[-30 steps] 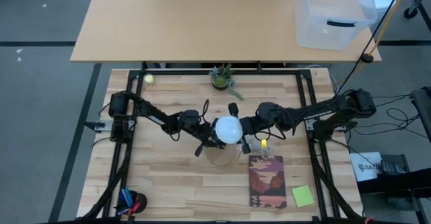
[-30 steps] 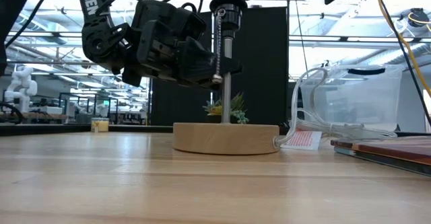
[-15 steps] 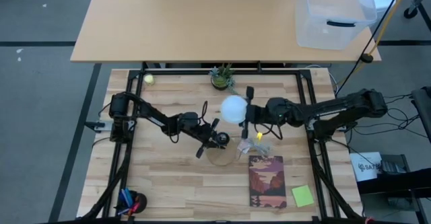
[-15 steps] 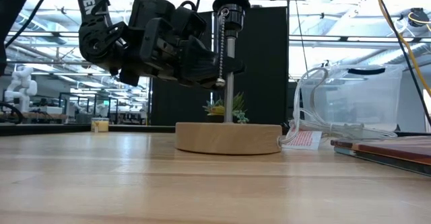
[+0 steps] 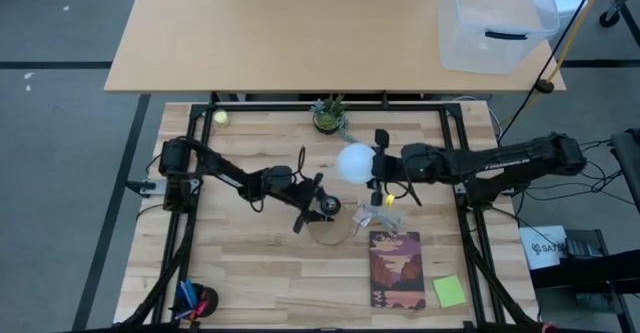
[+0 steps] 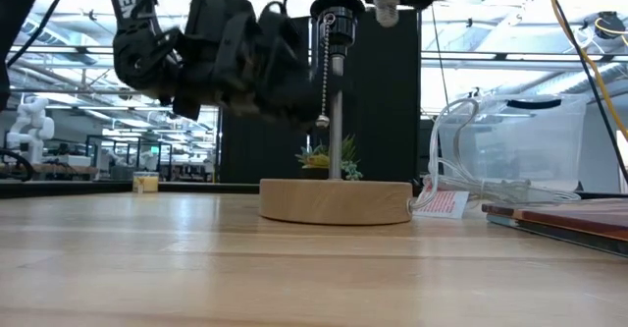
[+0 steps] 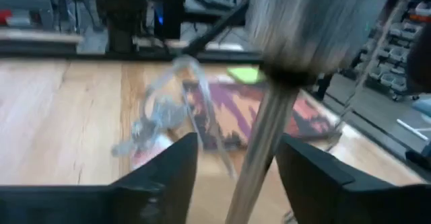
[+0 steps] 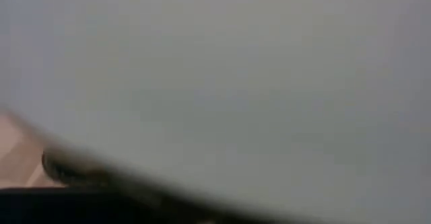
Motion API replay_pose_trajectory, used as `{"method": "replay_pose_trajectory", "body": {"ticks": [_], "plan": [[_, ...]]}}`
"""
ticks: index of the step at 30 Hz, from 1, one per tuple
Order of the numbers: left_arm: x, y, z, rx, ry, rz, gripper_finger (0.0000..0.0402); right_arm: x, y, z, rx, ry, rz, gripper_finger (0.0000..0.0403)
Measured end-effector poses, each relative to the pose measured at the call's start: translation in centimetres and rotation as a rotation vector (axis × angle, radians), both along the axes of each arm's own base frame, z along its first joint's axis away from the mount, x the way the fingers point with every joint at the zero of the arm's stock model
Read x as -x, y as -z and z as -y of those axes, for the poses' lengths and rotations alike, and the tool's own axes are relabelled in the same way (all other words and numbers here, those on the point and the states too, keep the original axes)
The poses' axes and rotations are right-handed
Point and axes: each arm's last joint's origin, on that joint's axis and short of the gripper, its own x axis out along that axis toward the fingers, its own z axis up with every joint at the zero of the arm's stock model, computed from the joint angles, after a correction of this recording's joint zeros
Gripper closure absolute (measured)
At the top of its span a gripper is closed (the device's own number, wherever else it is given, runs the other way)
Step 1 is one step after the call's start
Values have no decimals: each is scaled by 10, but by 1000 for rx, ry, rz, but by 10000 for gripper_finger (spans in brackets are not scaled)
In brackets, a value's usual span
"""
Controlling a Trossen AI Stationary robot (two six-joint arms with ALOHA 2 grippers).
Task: Screw lightbulb
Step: Remove the white lightbulb from the silver lamp
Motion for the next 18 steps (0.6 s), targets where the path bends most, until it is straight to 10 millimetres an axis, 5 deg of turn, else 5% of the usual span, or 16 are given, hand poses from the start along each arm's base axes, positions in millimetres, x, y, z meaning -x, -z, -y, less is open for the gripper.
{"method": "replay_pose_trajectory", "body": {"ticks": [5, 18], "plan": [[3, -23, 0, -11, 2, 54, 173, 11, 7, 4, -71, 45, -110, 250], [31, -73, 0, -173, -17, -39, 170, 13, 40, 16, -148, 144, -388, 250]]}}
